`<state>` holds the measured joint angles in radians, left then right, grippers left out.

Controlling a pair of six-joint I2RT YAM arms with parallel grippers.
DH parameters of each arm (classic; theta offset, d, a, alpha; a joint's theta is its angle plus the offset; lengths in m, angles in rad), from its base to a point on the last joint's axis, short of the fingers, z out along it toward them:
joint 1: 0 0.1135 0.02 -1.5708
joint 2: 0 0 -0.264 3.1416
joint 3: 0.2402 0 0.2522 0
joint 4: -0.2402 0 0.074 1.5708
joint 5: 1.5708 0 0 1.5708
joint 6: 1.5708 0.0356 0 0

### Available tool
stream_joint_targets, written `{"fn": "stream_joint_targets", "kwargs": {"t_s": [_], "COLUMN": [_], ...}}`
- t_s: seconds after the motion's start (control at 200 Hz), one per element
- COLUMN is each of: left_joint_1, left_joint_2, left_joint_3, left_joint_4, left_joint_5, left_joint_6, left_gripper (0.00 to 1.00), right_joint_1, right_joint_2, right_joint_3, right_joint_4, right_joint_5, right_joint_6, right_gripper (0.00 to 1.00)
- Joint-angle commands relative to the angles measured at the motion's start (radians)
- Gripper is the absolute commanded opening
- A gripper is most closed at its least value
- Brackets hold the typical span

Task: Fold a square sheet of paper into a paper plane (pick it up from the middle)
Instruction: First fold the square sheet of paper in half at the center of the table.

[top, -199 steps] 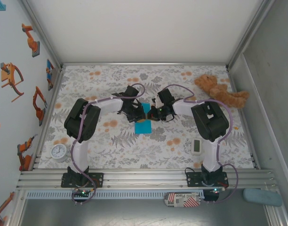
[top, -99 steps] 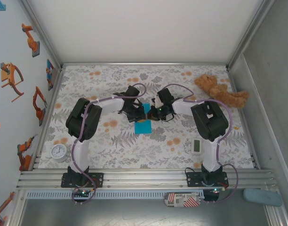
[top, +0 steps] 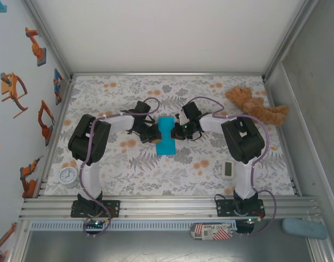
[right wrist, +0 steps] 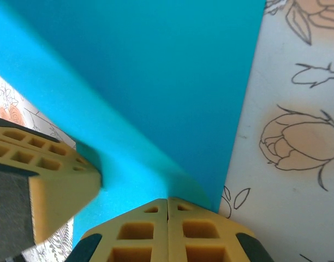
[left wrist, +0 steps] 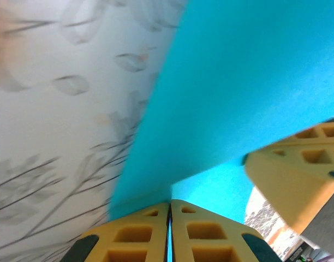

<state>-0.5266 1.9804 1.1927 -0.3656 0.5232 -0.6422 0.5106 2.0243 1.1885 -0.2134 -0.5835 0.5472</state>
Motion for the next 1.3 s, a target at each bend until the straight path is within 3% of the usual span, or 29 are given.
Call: {"fn": "stream_joint_targets", "kwargs": {"t_s": [0.0, 0.18, 0.351, 0.536, 0.766, 1.142, 1.297], "left_joint_1": [0.046, 0.067, 0.049, -0.019, -0.026, 0.133, 0.172], "left_joint_2": [-0.045, -0.127, -0.176, -0.055, 0.034, 0.009, -0.080], "left_joint_3": [-0.054, -0.047, -0.048, 0.025, 0.054, -0.084, -0.087], "left_joint_4": [-0.098, -0.109, 0.034, 0.115, 0.148, 0.152, 0.119], "left_joint_5": [-0.073, -0.089, 0.011, 0.074, 0.098, -0.002, -0.050], "left_joint_6": [0.050, 0.072, 0.016, -0.042, -0.050, 0.012, 0.062], "left_gripper": [0.11, 0.12, 0.11, 0.11, 0.12, 0.11, 0.10], "right_joint_1": [-0.014, -0.017, -0.017, -0.017, -0.018, -0.035, -0.040], "right_joint_2": [0.106, 0.104, 0.101, 0.105, 0.099, 0.111, 0.107], "right_joint_3": [-0.072, -0.072, -0.074, -0.074, -0.080, -0.095, -0.098], "right_joint_4": [-0.218, -0.216, -0.204, -0.198, -0.192, -0.202, -0.203], "right_joint_5": [0.203, 0.206, 0.202, 0.202, 0.204, 0.236, 0.241], "right_joint_6": [-0.035, -0.038, -0.033, -0.030, -0.033, -0.058, -0.059], "right_gripper": [0.00, 0.00, 0.00, 0.00, 0.00, 0.00, 0.00]}}
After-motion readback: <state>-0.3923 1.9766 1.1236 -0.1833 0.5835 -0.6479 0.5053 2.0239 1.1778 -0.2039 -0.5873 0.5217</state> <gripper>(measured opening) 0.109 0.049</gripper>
